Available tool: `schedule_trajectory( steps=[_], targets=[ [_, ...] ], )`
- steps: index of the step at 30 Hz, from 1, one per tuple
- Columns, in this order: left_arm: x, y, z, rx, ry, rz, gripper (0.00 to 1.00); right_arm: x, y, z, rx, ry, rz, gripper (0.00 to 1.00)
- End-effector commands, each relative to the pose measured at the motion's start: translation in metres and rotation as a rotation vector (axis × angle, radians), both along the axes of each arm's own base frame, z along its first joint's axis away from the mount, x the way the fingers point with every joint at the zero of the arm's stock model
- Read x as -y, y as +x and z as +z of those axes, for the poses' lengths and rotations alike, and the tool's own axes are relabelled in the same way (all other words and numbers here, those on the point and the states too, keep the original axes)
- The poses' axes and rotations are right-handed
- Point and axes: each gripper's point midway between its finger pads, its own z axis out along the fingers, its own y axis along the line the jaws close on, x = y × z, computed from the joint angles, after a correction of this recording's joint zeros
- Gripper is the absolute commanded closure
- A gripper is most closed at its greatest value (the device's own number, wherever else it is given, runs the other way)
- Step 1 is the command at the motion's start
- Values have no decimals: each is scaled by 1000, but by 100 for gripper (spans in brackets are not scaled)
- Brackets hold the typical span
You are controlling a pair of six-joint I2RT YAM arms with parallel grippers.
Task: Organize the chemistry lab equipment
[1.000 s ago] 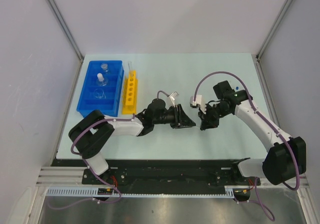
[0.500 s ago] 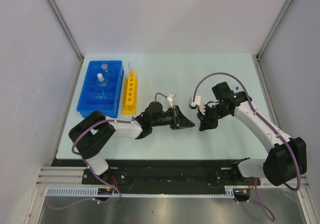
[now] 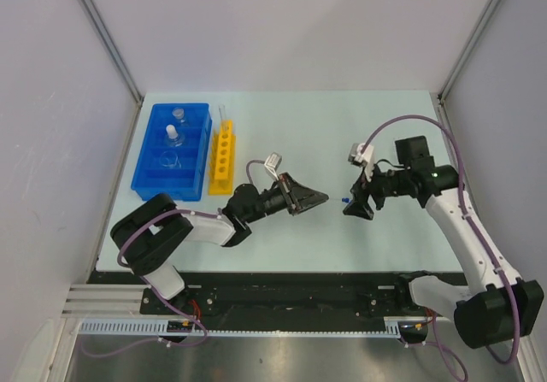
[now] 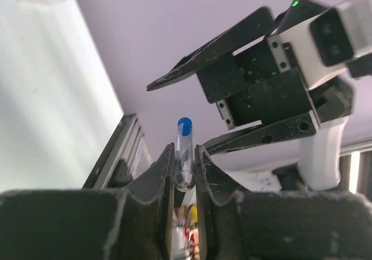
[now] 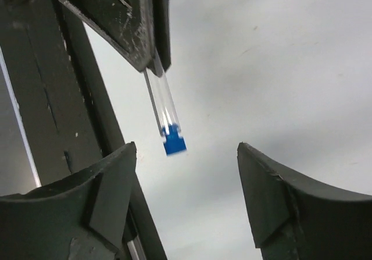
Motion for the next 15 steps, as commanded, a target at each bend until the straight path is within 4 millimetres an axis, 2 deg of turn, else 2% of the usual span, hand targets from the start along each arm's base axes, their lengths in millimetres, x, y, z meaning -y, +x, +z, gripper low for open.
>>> schedule_trajectory(
  steps=[1, 4, 7, 8, 11, 15],
  targets=[
    [-17, 12, 68, 82, -227, 126, 84, -6, 16, 73, 52, 269, -112, 24],
    [-20, 19, 85, 97, -287, 170, 84, -2, 29, 107, -72, 451, -245, 23],
    [-21, 23, 100, 111, -334, 193, 84, -6, 34, 122, -208, 556, -260, 23],
    [-20, 24, 104, 113, -346, 192, 84, -10, 31, 124, -290, 584, -263, 24],
    [-19, 26, 112, 122, -366, 203, 84, -20, 29, 126, -374, 602, -253, 25],
    [-17, 27, 118, 128, -380, 205, 84, -25, 39, 118, -500, 614, -336, 27]
  ],
)
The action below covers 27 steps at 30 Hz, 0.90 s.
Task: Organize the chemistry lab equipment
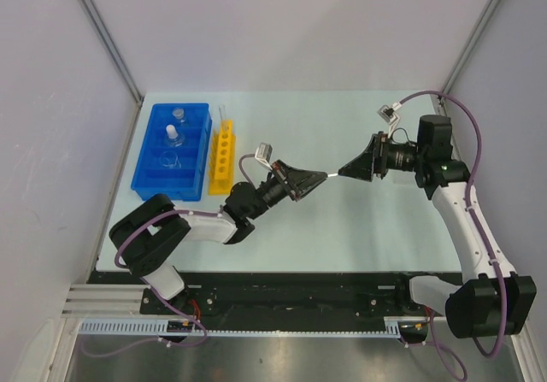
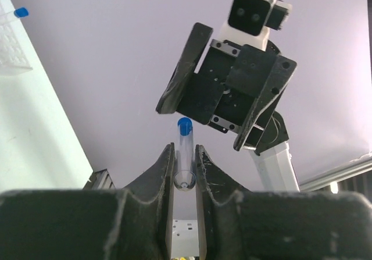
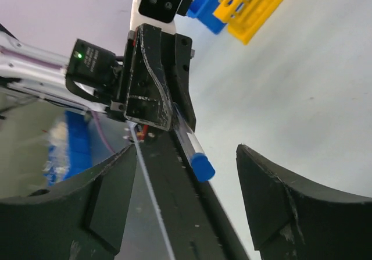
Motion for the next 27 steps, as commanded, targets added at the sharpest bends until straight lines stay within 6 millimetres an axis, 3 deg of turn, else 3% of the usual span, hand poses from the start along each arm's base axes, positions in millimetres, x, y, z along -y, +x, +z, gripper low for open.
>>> schedule_trajectory(
  steps=[1, 4, 8, 13, 23, 27],
  targets=[
    [-8, -6, 57, 104, -172, 14, 84, -11, 4, 19, -152, 100, -19, 28],
    [-5, -5, 57, 105, -173, 16, 84, -13, 6, 13, -227, 141, -22, 36],
    [-2, -3, 54, 99, -171, 25, 84, -15, 2, 12, -289, 186, 1, 55],
    [-3, 5, 51, 90, -167, 60, 83, -17, -1, 8, -321, 199, 9, 59],
    [0, 8, 47, 83, -142, 83, 83, -10, 6, 7, -327, 234, -23, 82],
    [2, 6, 45, 81, -135, 74, 78, -4, 10, 8, -310, 237, -43, 87]
  ],
)
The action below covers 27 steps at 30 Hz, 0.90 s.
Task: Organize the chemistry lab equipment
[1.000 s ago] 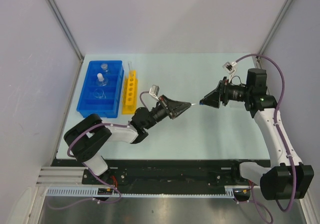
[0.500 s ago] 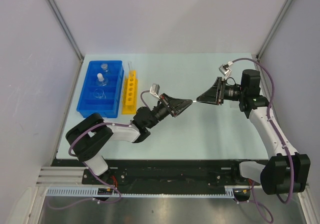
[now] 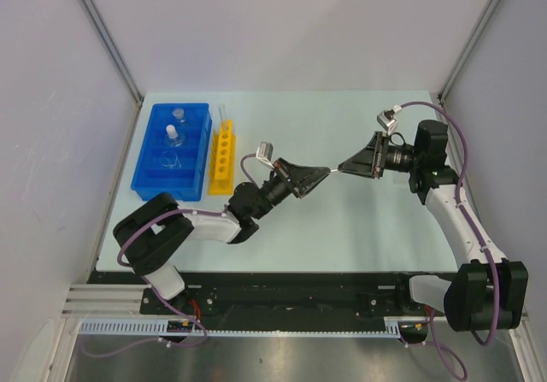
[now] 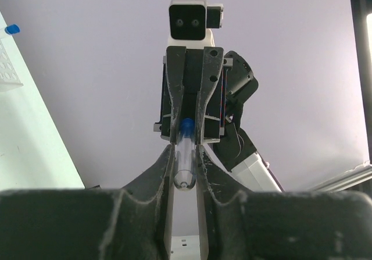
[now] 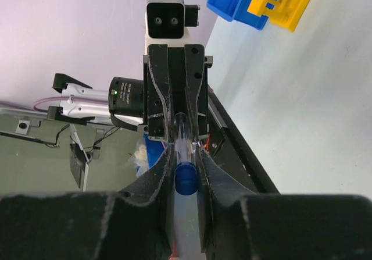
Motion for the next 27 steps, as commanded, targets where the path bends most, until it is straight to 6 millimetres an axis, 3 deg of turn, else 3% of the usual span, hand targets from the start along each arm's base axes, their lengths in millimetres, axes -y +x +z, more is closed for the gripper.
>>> schedule_trajectory(
  steps=[1, 4, 5, 7, 8, 10, 11, 12, 14, 15, 16, 18, 19, 21, 22, 24, 27],
  targets=[
    [-3, -1, 30, 71, -82, 21, 77, 6, 3, 16, 106, 13, -10, 87],
    [-2, -4, 28, 71, -65, 12, 58, 9, 4, 19, 161, 0, -22, 88],
    [-3, -4, 25, 75, -42, 16, 47, 10, 3, 21, 182, -5, -23, 88],
    [-6, -7, 30, 93, -24, 17, 36, 24, 10, 20, 235, -31, -69, 89],
    [-7, -3, 21, 93, 34, 34, 27, 27, 11, 18, 253, -54, -86, 89],
    [-15, 0, 16, 127, 131, 64, 22, 40, 14, 7, 225, -105, -130, 89],
    [-20, 2, 11, 137, 178, 80, 17, 49, 24, 7, 340, -192, -160, 90],
    [-24, 4, 7, 147, 231, 98, 14, 54, 20, -6, 285, -242, -173, 90],
    [-42, 11, -6, 170, 422, 160, 2, 76, 35, -19, 377, -418, -242, 89],
    [-50, 14, -11, 180, 494, 188, 0, 84, 34, -26, 372, -471, -259, 89],
    [-71, 21, -21, 203, 634, 253, 0, 94, 38, -31, 378, -524, -291, 89],
    [-91, 27, -18, 236, 729, 299, 0, 117, 46, -44, 405, -663, -343, 89],
    [-116, 35, -27, 218, 813, 326, 0, 125, 48, -48, 407, -708, -360, 89],
    [-134, 38, -25, 233, 840, 291, 0, 150, 57, -55, 422, -828, -409, 89],
    [-159, 50, -28, 222, 868, 309, 0, 158, 60, -59, 419, -871, -416, 89],
    [-165, 41, -24, 247, 879, 211, 0, 179, 67, -63, 423, -975, -442, 89],
    [-190, 38, -30, 274, 1074, 191, 0, 201, 77, -70, 407, -1078, -464, 89]
  ],
)
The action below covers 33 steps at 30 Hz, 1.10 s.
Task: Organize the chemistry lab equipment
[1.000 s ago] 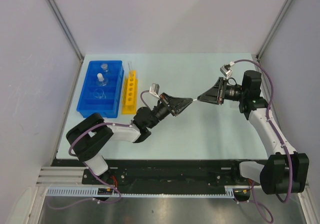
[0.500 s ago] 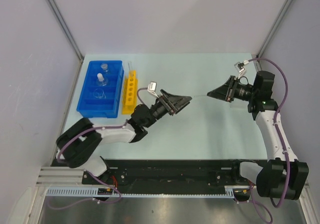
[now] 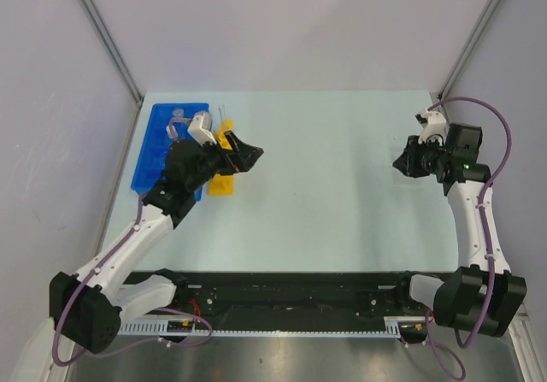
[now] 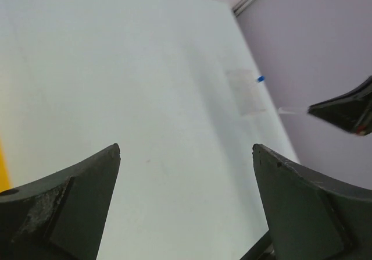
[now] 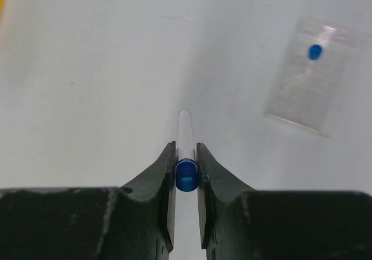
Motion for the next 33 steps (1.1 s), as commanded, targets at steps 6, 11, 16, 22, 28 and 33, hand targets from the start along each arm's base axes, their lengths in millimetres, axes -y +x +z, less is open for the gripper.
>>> schedule_trajectory(
  steps=[6, 11, 16, 22, 28, 33],
  targets=[
    [-57, -43, -39, -46, 520, -80, 0, 74, 33, -16, -27, -341, -138, 88],
    [-79, -54, -69, -70, 633, -53, 0, 90, 46, -26, -72, -384, -169, 88],
    [-83, -60, -77, -61, 642, -55, 0, 100, 58, -38, -115, -368, -192, 88],
    [-83, -59, -72, -35, 644, -51, 0, 104, 72, -51, -162, -327, -198, 88],
    [-83, -59, -73, -32, 645, -59, 0, 101, 79, -70, -210, -285, -185, 87],
    [-82, -59, -73, -35, 646, -59, 0, 101, 85, -79, -229, -271, -183, 87]
  ],
)
